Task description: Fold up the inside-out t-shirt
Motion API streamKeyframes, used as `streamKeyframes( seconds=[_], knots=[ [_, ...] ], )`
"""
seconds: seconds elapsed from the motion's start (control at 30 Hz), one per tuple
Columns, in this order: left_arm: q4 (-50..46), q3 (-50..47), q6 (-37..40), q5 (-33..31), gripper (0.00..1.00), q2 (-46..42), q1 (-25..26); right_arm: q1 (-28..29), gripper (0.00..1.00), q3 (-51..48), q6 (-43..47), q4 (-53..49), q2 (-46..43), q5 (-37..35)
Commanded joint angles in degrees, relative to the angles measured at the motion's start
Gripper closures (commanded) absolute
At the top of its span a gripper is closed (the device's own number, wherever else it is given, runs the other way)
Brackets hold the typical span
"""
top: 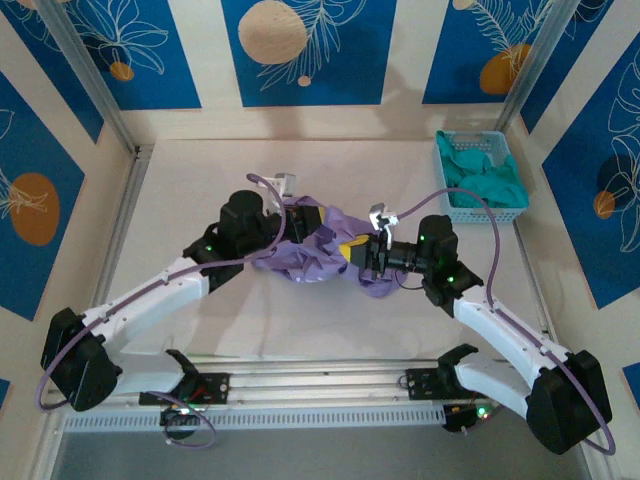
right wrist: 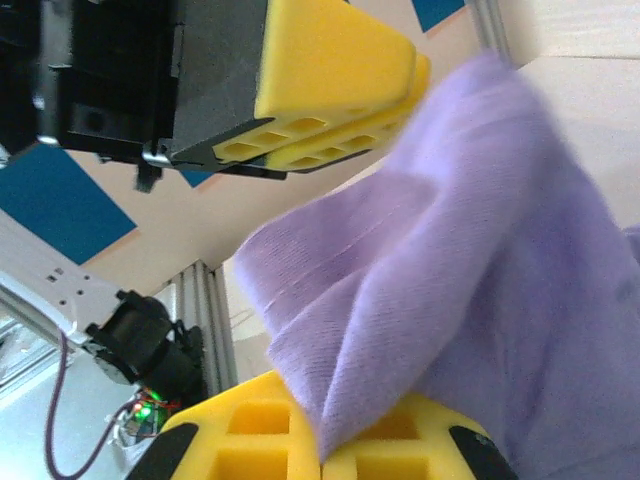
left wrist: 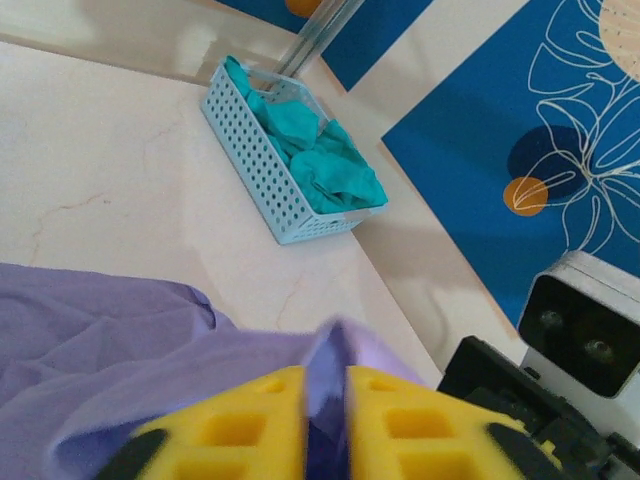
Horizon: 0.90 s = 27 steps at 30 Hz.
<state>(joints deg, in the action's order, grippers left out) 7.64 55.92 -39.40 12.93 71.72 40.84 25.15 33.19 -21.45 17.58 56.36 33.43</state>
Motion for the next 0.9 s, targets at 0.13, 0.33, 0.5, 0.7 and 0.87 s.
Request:
streamKeyframes(
  seconds=[0.13, 0.33, 0.5, 0.7, 0.87],
  knots=[
    [3.71, -6.18, 7.55, 13.31, 0.58, -4.98, -3.23, -2.52, 0.98, 1.25, -0.82, 1.05, -0.48, 6.16],
    [7.2, -7.43, 12.83, 24.55, 0.48, -2.63, -3.08, -3.65, 0.98, 1.52, -0.78, 0.96, -0.61, 7.16],
    [5.64, -6.03, 19.55, 25.28, 0.42, -0.05, -3.02, -3.82, 0.98, 1.52, -0.96, 0.4, -1.06, 7.68],
    [1.83, -3.63, 24.15, 28.13, 0.41, 4.02, -3.04, -4.01, 0.98, 1.49, -0.61, -0.52, -1.96, 7.51],
    [3.3, -3.78, 23.78, 29.58, 0.44, 5.49, -3.03, -4.07, 0.98, 1.43, -0.43, -0.71, -2.31, 7.28]
  ],
)
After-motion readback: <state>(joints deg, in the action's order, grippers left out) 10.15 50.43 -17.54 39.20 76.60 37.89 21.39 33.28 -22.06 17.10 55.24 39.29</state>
